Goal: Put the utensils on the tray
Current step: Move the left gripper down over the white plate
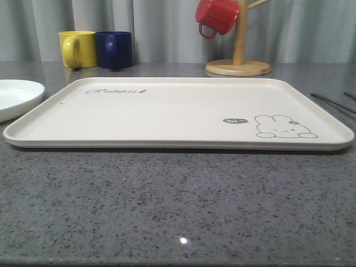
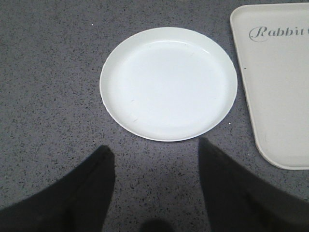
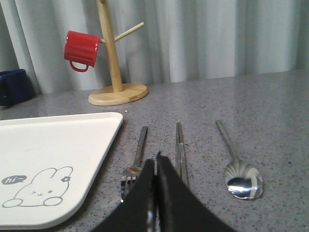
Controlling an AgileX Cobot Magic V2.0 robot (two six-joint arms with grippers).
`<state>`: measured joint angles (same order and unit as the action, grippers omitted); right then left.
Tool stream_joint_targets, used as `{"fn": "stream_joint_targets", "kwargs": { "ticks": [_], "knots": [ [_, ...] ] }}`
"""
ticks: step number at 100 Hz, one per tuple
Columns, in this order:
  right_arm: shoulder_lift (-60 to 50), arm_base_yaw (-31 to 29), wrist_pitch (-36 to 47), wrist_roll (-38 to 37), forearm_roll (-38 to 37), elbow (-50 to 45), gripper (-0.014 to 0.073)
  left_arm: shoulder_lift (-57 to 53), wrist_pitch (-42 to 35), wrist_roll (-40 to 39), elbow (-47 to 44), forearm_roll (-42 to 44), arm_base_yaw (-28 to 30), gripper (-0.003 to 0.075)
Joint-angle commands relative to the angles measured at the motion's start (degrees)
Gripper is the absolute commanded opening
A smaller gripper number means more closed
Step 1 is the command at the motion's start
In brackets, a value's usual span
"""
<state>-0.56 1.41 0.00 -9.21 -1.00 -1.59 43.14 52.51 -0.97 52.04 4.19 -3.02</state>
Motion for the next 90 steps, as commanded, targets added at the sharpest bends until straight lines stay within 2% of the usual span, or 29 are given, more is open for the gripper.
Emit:
{"fn": "stream_joint_targets", "kwargs": {
  "ticks": [1,18,34,70,90],
  "knots": [
    [-1.34,-0.28,4.51,0.51,-0.02,1.03,-0.0068,0.24,-4.38,-0.14,1.92,-0.44,0.2,0.045],
    [-1.34,-0.28,4.51,0.51,-0.02,1.03,-0.0068,2.38,-6.32,-0.14,2.53,-0.44,0.2,0.045],
    [-1.34,-0.28,4.51,0.51,-0.02,1.03,-0.0068,9.93,-6.32,-1.53,6.1,0.12,0.51,0.045],
    [-1.34,-0.28,4.51,0.51,-0.02,1.03,-0.0068,30.51,-5.72,-0.38,19.47,0.11,7.85,0.045],
    [-1.34,-0.28,4.51,0.51,-0.02,1.03,-0.0068,39.26,-3.66,1.68,23.54,0.11,11.05,0.045]
  ]
}}
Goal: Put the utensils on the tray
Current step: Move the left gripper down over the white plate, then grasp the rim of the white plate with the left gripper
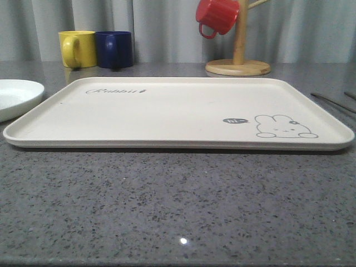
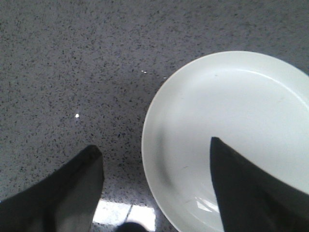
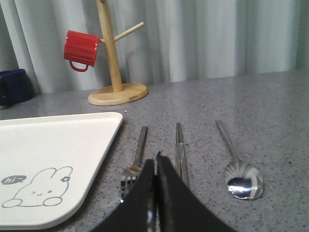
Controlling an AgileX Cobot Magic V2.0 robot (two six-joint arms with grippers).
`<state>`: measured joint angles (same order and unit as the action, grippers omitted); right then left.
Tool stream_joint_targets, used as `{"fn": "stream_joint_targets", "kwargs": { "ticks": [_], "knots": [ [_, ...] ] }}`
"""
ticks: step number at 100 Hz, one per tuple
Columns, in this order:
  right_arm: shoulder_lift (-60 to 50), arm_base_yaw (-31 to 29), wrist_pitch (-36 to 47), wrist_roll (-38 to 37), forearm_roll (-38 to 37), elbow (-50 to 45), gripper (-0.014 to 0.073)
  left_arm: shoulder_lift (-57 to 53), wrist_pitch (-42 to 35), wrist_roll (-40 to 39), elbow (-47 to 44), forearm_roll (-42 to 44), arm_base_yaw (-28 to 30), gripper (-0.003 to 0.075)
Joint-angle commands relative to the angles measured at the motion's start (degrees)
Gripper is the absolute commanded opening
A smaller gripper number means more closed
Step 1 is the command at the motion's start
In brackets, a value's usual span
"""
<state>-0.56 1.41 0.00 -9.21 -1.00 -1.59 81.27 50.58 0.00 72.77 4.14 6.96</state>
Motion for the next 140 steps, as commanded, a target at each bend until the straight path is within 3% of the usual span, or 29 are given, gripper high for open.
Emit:
{"fn": "stream_joint_targets", "kwargs": {
  "ticks": [1,96,113,140],
  "knots": [
    [-1.34,-0.28,4.51,0.51,-0.02,1.03,-0.0068,1.61,-1.72,0.72,2.82,0.16,1.28,0.045],
    [-1.34,-0.28,4.35,0.51,-0.02,1.03,-0.0068,13.08,-1.34,3.71,2.9,-3.0,2.72,0.0449],
    [-1.34,-0.28,4.35,0.51,-0.02,1.03,-0.0068,13.45,-1.14,3.71,2.9,-3.13,2.72,0.0414],
    [-1.34,-0.28,4.35,0.51,-0.02,1.03,-0.0068,14.83,-0.6,3.84,2.9,-3.52,2.72,0.0286]
  ]
}}
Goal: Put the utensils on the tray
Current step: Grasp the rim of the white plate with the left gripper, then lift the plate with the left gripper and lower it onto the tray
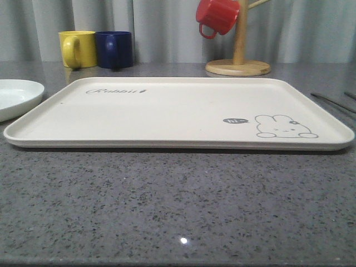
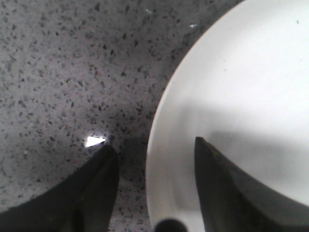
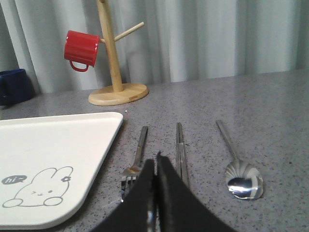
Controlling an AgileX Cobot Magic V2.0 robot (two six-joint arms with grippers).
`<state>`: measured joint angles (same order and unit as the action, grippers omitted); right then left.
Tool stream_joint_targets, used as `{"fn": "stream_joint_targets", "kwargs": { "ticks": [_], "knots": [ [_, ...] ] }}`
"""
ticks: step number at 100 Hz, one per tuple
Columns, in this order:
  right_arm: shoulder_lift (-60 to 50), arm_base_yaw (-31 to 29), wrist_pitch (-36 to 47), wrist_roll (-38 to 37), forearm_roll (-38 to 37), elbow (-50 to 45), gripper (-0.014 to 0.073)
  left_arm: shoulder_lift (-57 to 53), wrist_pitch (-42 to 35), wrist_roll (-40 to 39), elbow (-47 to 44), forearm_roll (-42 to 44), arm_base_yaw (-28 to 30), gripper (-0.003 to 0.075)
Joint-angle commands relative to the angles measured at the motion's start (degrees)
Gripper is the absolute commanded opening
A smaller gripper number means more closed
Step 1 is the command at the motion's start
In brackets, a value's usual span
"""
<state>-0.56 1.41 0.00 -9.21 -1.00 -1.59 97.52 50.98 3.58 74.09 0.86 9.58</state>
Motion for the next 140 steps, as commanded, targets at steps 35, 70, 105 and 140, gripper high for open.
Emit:
{"fn": "stream_joint_targets", "kwargs": {
  "ticks": [35,70,105,140],
  "knots": [
    [-1.34,-0.28,4.35,0.51,-0.02,1.03,-0.0068,-1.05,0.06,1.4,1.59,-0.49,0.1,-0.002],
    [-1.34,-0.28,4.35,0.51,-0.02,1.03,-0.0068,-7.31,0.04,2.69,1.59,-0.86,0.75,-0.0017],
    [-1.34,-0.28,4.35,0.51,-0.02,1.03,-0.0068,-17.65,-0.06,10.47,1.59,-13.7,4.43,-0.0017],
    [-1.34,-0.28,4.35,0.51,-0.02,1.03,-0.0068,-19.16,1.73,17.14,3.24,-27.92,-1.96,-0.0017]
  ]
}}
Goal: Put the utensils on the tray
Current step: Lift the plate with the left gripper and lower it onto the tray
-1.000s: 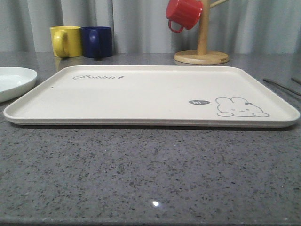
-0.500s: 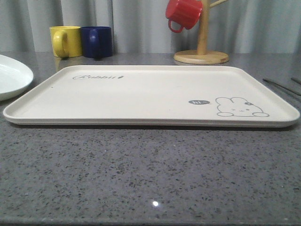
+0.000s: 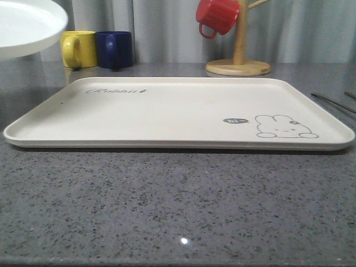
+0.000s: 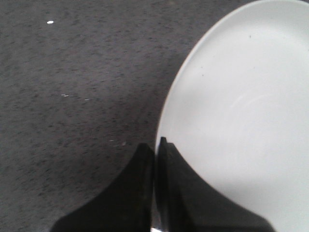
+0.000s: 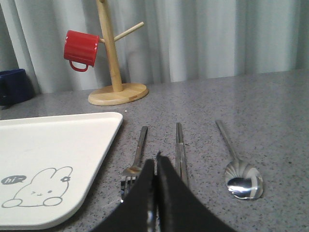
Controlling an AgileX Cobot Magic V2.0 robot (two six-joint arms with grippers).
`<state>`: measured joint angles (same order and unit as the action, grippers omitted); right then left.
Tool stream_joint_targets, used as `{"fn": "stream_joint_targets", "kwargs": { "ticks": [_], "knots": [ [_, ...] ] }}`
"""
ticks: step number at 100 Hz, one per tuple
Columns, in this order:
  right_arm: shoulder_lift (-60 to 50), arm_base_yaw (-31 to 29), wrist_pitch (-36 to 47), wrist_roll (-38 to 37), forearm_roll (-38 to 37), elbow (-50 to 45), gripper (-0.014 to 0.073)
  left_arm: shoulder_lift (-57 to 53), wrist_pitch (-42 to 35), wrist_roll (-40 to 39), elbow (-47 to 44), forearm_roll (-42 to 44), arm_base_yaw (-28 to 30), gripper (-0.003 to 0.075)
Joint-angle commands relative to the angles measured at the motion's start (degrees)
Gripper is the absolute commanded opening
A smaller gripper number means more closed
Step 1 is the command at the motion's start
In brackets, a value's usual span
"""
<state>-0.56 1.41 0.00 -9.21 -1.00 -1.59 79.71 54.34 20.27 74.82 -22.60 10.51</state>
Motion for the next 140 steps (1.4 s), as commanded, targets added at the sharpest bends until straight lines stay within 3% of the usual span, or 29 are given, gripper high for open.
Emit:
{"fn": "stream_joint_targets", "kwargs": {
  "ticks": [1,56,117,125,140],
  "knots": [
    [-1.34,-0.28,4.35,0.51,-0.02,1.03,-0.0068,-1.33,-1.63,0.46,2.68,-4.59,-3.09,-0.0017],
    [-1.34,-0.28,4.35,0.51,-0.02,1.03,-0.0068,14.69,-1.89,-1.84,11.69,-5.25,-20.43,-0.0017],
    [-1.34,-0.23,4.36,0.51,-0.02,1.03,-0.0068,22.73,-1.55,-2.67,12.92,-5.25,-21.9,-0.0011],
    [-1.34,-0.23,4.36,0.51,-0.02,1.03,-0.0068,22.77,-1.55,-2.67,12.92,-5.25,-21.9,0.0035],
    [-1.34,-0.23,4.36,0.51,-0.02,1.03,-0.0068,22.86,-1.55,-2.67,12.92,-5.25,-21.9,0.0222]
  ]
}}
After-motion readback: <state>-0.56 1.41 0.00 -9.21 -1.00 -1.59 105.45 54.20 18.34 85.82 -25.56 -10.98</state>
